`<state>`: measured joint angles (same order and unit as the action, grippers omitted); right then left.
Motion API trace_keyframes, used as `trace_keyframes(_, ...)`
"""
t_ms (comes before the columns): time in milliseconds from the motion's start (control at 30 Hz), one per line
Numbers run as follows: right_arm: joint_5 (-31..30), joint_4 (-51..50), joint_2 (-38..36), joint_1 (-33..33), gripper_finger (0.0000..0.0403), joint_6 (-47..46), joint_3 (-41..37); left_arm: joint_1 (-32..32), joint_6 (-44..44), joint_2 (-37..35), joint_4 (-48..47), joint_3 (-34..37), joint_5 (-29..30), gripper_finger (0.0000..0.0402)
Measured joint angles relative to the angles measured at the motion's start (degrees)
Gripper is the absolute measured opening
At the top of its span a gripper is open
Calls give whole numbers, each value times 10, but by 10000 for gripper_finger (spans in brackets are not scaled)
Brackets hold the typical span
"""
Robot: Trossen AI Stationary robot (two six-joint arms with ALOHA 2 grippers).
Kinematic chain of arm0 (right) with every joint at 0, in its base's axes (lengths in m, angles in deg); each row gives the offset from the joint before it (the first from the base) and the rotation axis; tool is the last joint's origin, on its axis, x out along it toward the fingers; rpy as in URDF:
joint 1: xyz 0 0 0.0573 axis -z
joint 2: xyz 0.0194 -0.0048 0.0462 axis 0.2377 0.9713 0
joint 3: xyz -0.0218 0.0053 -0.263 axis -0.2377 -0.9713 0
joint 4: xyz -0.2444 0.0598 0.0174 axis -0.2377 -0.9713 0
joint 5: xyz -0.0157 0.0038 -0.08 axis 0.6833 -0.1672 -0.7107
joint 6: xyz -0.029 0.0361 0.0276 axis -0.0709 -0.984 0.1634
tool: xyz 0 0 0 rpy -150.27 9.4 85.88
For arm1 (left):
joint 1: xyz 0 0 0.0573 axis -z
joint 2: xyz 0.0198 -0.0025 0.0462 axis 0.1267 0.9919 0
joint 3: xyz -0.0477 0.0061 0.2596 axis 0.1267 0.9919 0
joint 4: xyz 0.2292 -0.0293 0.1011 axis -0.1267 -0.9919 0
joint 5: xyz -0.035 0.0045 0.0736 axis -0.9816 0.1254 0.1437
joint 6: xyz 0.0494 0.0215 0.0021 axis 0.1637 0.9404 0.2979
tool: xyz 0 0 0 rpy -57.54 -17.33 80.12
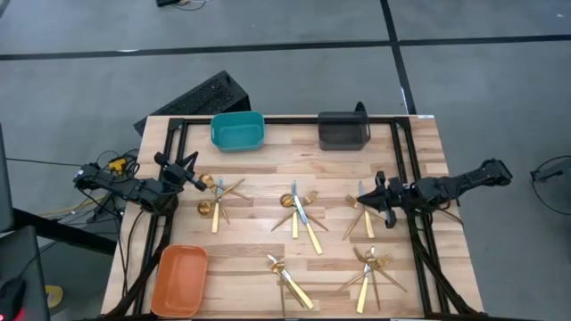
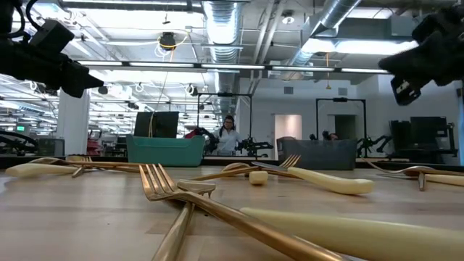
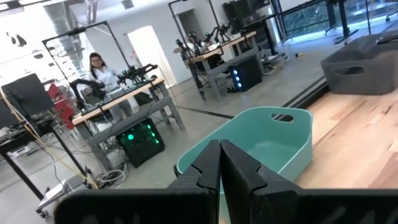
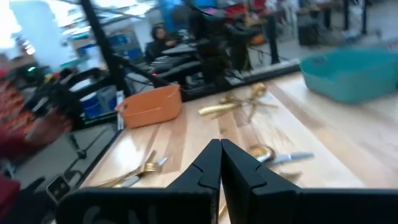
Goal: Sort silverware by color (type)
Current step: Put the gold fork into the green bin
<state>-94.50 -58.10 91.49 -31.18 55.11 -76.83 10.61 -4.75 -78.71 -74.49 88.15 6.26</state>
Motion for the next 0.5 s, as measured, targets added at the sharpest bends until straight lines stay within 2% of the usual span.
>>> trace_keyframes(167,-62,18,70,0,36,-35,0,0,-3,0,0,0,-1,0)
trace_keyframes(267,-85,93,121,14,36,32,0,0,-29,0,0,0,-4,0)
trace_keyframes(367,-86,183,171,34,36,63,0,0,-133,0,17,0,-33,0)
trace_keyframes(433,-94,228,201,52,36,81,2,0,-260,0,51,0,-46,0)
trace_keyframes(500,-94,227,226,73,36,83,12,0,-388,0,57,0,-59,0)
